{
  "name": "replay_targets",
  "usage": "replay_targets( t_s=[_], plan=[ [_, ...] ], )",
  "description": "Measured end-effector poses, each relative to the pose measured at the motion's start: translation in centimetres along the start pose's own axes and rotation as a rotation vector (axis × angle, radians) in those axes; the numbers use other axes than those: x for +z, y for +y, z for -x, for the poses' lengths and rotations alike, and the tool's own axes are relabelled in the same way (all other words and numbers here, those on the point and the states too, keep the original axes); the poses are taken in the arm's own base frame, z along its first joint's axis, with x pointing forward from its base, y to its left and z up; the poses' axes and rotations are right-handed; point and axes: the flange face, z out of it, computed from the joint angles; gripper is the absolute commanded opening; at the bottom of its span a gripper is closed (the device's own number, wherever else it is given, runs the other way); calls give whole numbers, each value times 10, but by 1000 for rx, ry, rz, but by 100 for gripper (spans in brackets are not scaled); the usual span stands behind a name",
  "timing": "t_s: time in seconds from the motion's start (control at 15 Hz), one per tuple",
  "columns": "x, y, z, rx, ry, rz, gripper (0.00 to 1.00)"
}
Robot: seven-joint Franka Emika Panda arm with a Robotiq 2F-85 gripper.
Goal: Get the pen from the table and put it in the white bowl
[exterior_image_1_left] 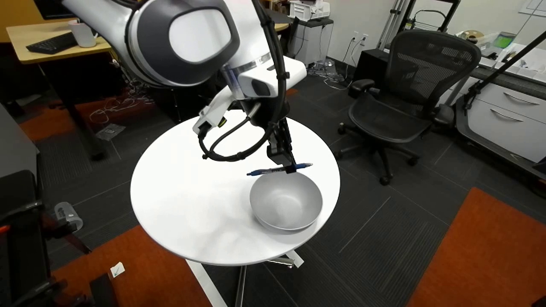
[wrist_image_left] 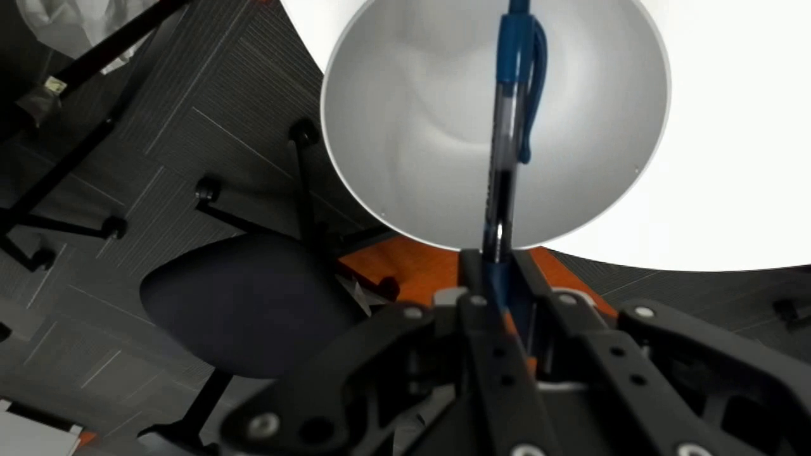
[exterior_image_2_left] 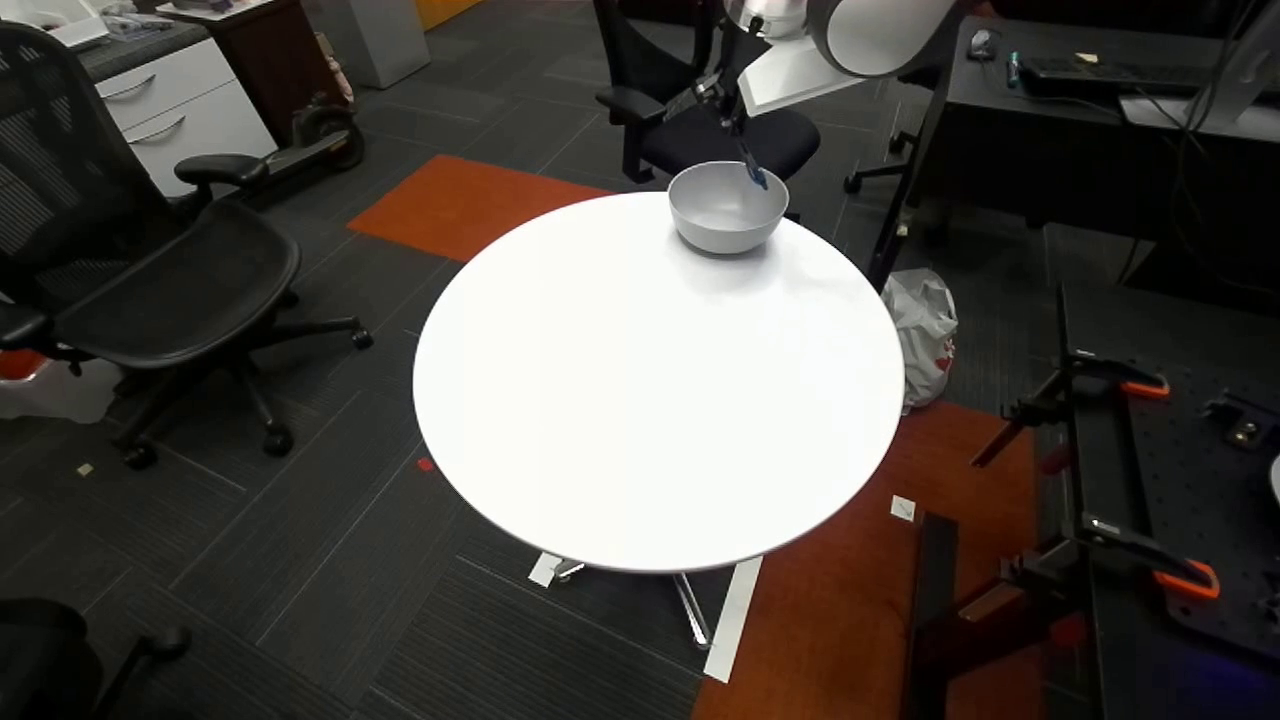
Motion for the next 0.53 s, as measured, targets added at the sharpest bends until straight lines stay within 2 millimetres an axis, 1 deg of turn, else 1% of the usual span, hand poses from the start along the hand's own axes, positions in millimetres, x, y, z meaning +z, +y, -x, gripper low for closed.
replay_targets(
  t_s=[0.07, 0.2, 0.27, 0.53],
  plan=[
    [4, 0, -2, -5, -3, 0, 39],
    [12, -1, -4, -6, -8, 1, 52],
    [15, -2, -6, -9, -9, 0, 61],
    [19, -8, -9, -7, -5, -4, 89]
  ],
)
